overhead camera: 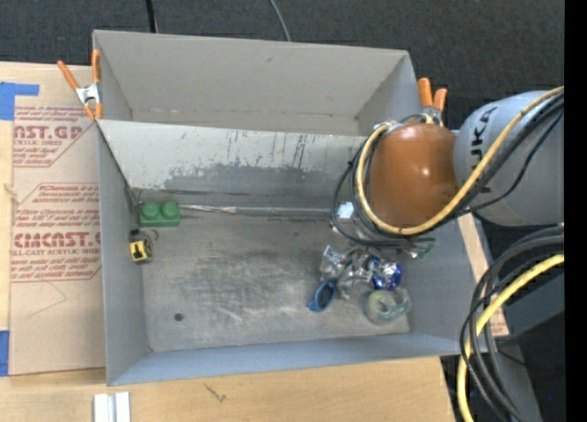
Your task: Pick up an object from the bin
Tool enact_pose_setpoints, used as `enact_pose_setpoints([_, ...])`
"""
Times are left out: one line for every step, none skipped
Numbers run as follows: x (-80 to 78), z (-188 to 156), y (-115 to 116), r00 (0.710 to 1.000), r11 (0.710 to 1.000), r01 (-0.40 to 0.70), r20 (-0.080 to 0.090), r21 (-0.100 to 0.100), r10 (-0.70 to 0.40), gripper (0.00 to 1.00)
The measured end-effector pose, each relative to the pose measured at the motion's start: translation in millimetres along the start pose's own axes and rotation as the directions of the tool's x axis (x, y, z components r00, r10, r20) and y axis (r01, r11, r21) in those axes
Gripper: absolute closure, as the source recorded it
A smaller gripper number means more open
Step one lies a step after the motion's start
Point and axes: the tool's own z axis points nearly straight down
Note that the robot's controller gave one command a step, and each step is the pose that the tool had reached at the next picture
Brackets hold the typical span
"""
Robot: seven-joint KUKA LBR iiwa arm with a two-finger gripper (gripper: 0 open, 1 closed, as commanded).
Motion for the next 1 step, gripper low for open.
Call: enact_pose_setpoints([4.3,-128.7,23.0,0.973,0.973,0.231,0.005,0.001,-0.231,1.00])
